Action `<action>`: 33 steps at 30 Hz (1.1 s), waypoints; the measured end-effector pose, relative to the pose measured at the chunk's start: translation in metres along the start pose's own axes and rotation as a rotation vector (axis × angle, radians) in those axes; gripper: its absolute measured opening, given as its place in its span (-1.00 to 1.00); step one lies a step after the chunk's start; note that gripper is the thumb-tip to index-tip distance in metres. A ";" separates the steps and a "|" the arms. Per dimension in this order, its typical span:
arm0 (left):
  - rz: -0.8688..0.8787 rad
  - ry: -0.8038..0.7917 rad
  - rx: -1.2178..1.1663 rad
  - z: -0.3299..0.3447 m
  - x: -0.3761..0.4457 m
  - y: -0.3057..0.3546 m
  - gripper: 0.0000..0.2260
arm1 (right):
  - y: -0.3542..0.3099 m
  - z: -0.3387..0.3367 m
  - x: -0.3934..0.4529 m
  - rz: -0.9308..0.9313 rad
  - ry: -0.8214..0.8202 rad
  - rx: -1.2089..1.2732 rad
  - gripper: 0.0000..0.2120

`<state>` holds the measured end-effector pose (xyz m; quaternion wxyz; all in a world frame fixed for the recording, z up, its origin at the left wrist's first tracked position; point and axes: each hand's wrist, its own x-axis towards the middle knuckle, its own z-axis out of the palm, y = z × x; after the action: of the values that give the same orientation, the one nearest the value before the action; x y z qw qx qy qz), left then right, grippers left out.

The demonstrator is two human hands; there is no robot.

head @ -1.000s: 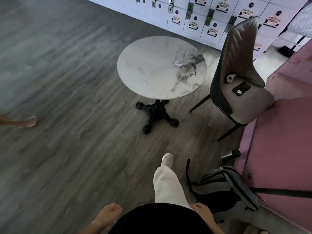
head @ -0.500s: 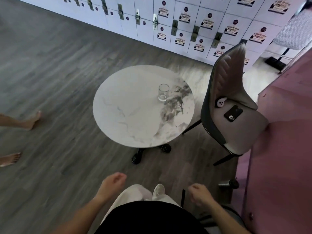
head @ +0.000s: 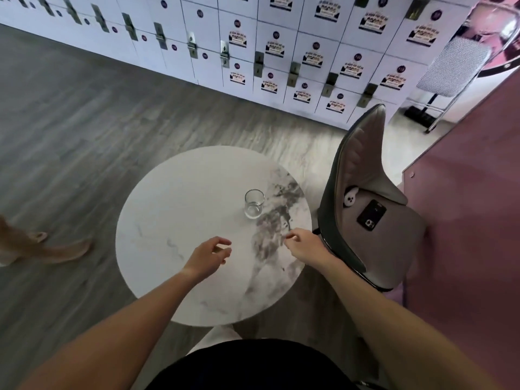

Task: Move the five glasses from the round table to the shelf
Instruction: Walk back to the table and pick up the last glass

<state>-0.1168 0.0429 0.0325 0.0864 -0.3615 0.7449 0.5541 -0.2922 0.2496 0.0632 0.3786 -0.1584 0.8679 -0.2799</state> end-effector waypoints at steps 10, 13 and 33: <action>-0.108 -0.100 0.052 0.003 0.086 0.047 -0.52 | -0.059 -0.020 0.076 -0.226 0.051 -0.244 -0.66; -0.110 -0.074 0.075 0.010 0.108 0.055 -0.48 | -0.064 -0.021 0.098 -0.270 0.001 -0.323 -0.63; -0.086 0.498 -0.218 -0.037 0.078 0.070 -0.33 | -0.182 0.010 0.134 -0.849 -0.200 -0.519 -0.76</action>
<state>-0.2080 -0.0154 0.0583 -0.1153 -0.5252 0.6629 0.5210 -0.3623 0.0367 0.0917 0.2610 -0.6121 0.7274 -0.1678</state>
